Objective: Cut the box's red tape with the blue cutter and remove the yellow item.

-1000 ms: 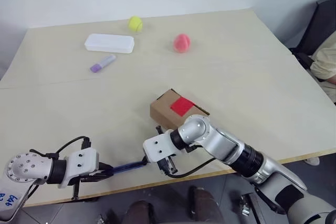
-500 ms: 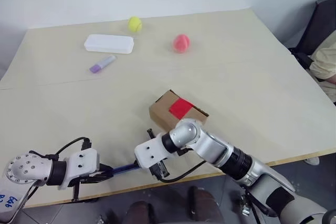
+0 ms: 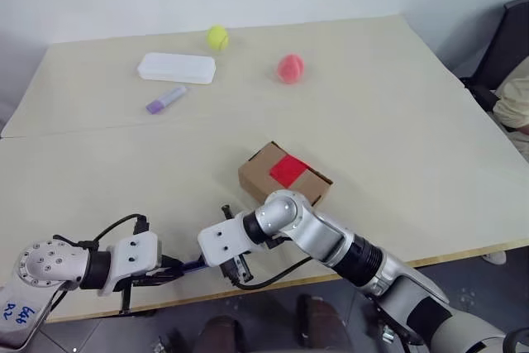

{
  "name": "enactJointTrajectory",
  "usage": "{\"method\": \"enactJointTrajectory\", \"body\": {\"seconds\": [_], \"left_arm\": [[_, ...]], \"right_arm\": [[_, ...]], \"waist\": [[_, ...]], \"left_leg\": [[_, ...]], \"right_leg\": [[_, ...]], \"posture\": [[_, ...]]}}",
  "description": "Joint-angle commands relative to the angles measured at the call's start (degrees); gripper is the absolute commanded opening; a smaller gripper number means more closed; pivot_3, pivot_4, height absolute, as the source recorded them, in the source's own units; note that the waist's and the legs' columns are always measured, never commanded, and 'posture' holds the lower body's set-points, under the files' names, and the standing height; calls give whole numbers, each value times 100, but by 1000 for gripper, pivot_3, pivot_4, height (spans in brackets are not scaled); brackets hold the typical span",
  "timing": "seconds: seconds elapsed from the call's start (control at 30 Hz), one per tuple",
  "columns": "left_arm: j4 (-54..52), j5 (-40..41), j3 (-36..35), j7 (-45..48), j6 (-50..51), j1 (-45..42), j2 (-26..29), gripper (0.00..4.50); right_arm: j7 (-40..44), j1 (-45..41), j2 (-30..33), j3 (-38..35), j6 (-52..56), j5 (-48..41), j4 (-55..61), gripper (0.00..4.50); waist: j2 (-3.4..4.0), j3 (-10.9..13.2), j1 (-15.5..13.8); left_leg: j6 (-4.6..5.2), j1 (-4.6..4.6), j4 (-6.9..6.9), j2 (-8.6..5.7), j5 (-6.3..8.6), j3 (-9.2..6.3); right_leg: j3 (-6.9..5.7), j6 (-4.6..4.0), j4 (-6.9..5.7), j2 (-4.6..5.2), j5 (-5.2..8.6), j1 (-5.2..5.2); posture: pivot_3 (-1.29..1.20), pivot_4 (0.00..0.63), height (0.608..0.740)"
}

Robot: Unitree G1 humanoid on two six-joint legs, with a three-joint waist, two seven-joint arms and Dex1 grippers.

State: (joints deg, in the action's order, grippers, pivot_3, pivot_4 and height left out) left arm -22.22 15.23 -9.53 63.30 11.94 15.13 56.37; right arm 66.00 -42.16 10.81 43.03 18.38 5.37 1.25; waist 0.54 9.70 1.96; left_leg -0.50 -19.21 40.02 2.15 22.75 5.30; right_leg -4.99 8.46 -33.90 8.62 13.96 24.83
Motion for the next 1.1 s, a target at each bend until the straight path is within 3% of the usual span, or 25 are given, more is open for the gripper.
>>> {"method": "enactJointTrajectory", "body": {"seconds": [0.03, 0.07, 0.17, 0.3, 0.53, 0.57, 0.73, 1.1], "left_arm": [[137, -104, 109, -204, -124, -26, -224, 387], [163, -98, 61, -254, -161, -43, -280, 387], [355, -175, -153, -411, -504, -58, -447, 387], [643, 82, -663, -797, -987, -358, -902, 387], [1057, 352, -975, -1191, -1931, -1322, -1626, 387], [1123, 355, -964, -1237, -2070, -1470, -1724, 387], [1377, 223, -707, -1401, -2624, -2002, -2154, 387], [1926, -62, -40, -1454, -3204, -2606, -2454, 387]], "right_arm": [[13, -168, -74, -764, 895, -643, 772, 39], [20, -195, -65, -921, 1123, -796, 927, 39], [342, -415, 364, -1587, 2353, -1593, 1691, 593], [311, -956, 896, -2701, 3328, -2445, 1825, 1929], [229, -1770, 1614, -3201, 3703, -2785, 858, 4314], [116, -1884, 1598, -3236, 3726, -2775, 681, 4478], [-310, -2657, 1482, -3313, 4472, -2913, -283, 4478], [-55, -3348, 1430, -3067, 5266, -3487, -951, 4478]], "waist": [[0, 0, -27], [0, 0, -37], [0, 0, -45], [-4, 0, -34], [-6, 0, -11], [-6, 0, -2], [-8, 1, 113], [-8, 1, 148]], "left_leg": [[0, 0, 0, 1, 0, 0], [0, -1, 1, 1, 0, 0], [-1, -5, 3, 3, 1, -2], [-2, -8, 5, 17, 7, -2], [-23, -12, -1, 52, 19, 11], [-23, -12, -1, 53, 24, 25], [-23, -14, -3, 56, 27, 41], [-24, -18, -1, 60, 26, 39]], "right_leg": [[-3, 0, 0, 0, 0, 0], [-3, 0, 0, 0, 0, 0], [-8, -2, 2, 0, -1, 1], [-38, -12, 4, 0, -5, 2], [-124, -41, -1, -2, -8, 19], [-129, -41, -2, 0, -8, 26], [-149, -39, -1, 3, -9, 33], [-164, -37, 2, 3, -11, 33]], "posture": [[0, 150, 740], [0, 150, 740], [0, 150, 740], [0, 150, 740], [0, 150, 740], [0, 150, 740], [0, 150, 740], [0, 150, 740]]}}
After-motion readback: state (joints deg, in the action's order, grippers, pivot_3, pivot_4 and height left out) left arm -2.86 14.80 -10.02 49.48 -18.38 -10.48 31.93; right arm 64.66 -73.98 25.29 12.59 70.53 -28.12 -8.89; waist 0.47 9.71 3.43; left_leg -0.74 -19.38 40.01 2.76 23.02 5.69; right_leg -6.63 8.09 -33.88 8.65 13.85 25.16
